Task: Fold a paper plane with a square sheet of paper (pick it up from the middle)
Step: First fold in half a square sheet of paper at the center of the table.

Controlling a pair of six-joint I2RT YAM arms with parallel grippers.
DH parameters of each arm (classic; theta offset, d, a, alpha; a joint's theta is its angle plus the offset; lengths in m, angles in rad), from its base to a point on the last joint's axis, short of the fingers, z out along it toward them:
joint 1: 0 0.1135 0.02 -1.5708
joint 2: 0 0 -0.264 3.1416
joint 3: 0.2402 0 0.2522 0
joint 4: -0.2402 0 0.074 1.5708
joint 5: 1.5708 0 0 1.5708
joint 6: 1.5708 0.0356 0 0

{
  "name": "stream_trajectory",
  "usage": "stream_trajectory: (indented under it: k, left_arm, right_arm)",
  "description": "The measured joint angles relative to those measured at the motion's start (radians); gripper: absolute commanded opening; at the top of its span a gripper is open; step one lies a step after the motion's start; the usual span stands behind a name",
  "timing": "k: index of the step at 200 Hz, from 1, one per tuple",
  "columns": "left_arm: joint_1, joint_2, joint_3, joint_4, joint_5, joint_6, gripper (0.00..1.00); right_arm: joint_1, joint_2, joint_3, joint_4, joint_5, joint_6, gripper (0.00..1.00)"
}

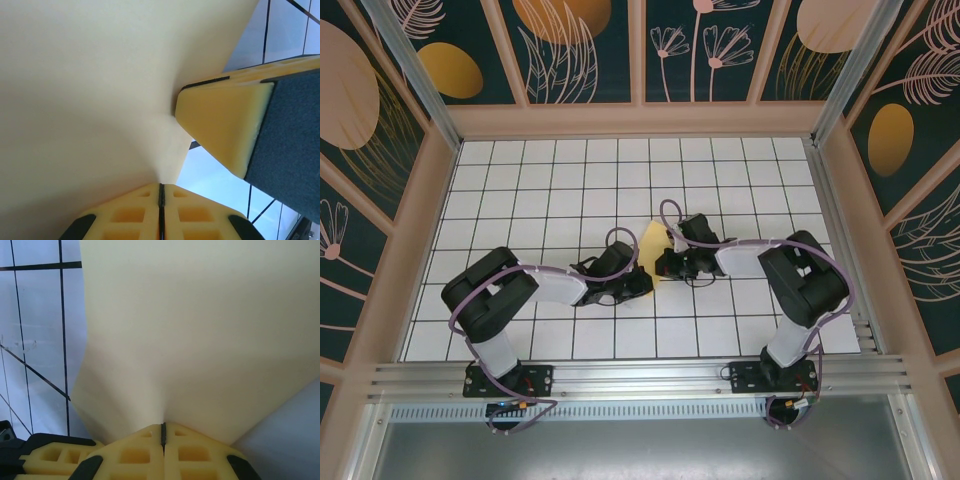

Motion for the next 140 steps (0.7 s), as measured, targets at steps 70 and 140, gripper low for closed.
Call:
stream_trajectory:
  k: [70, 140]
  left_arm:
    - [-0.010, 0.001, 0.032, -0.064, -0.027, 0.016, 0.07]
    - [-0.011, 0.005, 0.039, -0.071, -0.027, 0.019, 0.07]
  right_arm:
    - [-0.083, 0.038, 0.026, -0.003, -0.080, -0.053, 0.06]
    - [-0.172, 0.086, 0.076, -0.008, -0.114, -0.107, 0.06]
